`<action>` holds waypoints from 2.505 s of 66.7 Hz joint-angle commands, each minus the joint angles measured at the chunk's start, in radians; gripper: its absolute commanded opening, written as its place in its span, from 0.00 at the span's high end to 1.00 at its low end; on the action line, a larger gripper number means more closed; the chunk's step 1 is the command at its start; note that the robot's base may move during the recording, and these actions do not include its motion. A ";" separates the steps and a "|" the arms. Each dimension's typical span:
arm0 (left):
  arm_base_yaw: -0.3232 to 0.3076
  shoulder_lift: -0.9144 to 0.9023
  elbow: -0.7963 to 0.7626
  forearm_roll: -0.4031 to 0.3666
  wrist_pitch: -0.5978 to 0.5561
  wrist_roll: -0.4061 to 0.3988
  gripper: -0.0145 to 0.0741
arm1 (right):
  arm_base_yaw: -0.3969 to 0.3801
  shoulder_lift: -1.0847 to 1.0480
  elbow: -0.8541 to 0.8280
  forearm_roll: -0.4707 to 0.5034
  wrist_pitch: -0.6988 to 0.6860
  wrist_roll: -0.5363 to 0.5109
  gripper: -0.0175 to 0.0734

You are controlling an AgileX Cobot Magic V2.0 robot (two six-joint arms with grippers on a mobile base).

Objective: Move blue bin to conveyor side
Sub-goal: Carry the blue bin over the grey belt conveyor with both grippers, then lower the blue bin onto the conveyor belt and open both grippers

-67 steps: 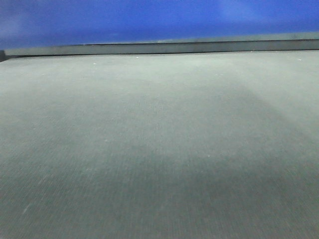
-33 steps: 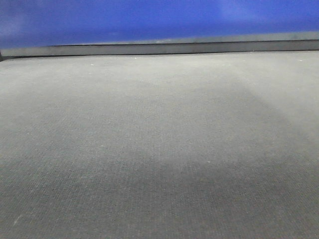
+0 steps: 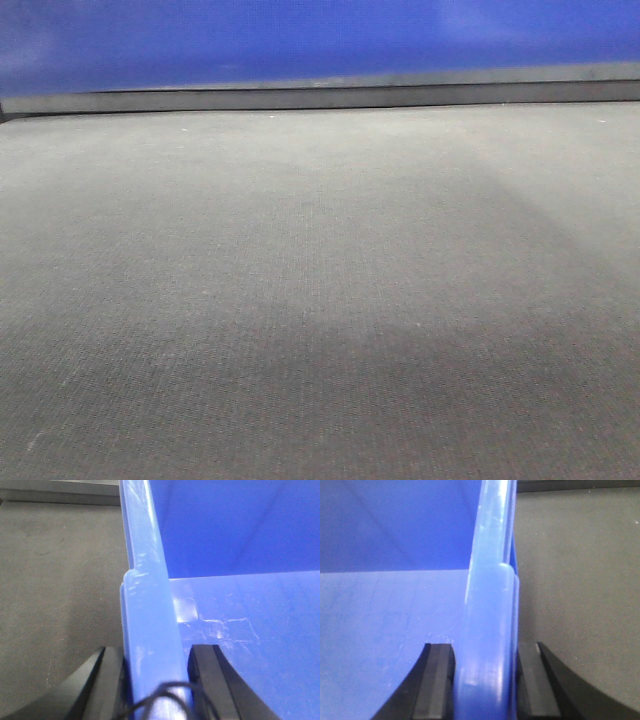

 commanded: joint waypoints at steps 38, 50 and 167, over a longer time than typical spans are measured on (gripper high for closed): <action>-0.001 -0.022 -0.012 0.035 -0.131 0.018 0.86 | -0.007 -0.018 -0.016 -0.077 -0.099 -0.024 0.89; -0.001 0.006 -0.027 0.035 -0.156 0.031 0.86 | -0.007 -0.017 -0.016 -0.075 -0.120 -0.024 0.89; -0.158 0.796 -0.246 -0.046 -0.130 0.065 0.16 | -0.147 0.683 -0.119 -0.083 -0.169 -0.085 0.18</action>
